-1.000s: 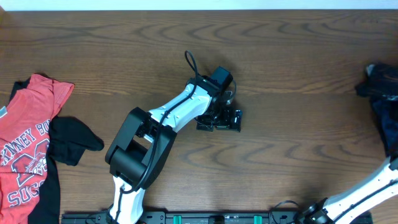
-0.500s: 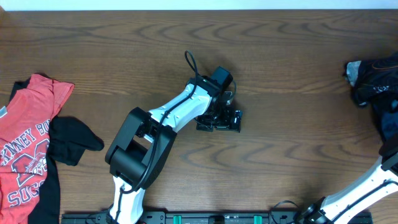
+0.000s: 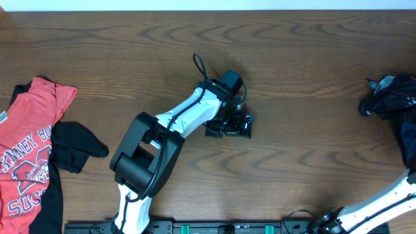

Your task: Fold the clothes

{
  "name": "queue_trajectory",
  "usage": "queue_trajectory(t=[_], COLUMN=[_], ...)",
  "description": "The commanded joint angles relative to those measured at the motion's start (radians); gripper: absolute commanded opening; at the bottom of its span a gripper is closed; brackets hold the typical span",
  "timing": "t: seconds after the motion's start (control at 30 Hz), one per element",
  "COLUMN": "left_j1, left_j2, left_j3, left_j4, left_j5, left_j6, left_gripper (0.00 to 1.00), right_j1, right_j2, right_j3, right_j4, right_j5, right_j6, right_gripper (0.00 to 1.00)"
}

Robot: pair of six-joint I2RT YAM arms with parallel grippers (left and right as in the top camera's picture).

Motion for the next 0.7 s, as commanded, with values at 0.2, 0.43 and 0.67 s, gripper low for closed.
queue_trajectory(t=[0.2, 0.43, 0.67], left_j1=[-0.002, -0.002, -0.002], left_j2=[0.045, 0.045, 0.045], left_j3=[-0.006, -0.006, -0.006], left_j4=[-0.007, -0.007, -0.007], left_j5=[0.028, 0.028, 0.028], left_j6=[-0.007, -0.014, -0.014], left_gripper=[0.98, 0.98, 0.98], right_j1=[-0.075, -0.146, -0.241], right_j2=[-0.066, -0.153, -0.201], right_j3=[0.006, 0.006, 0.006], right_j4=[0.001, 0.011, 0.03], right_j5=[-0.125, -0.127, -0.209], right_j6=[0.022, 0.13, 0.16], right_gripper=[0.01, 0.01, 0.01])
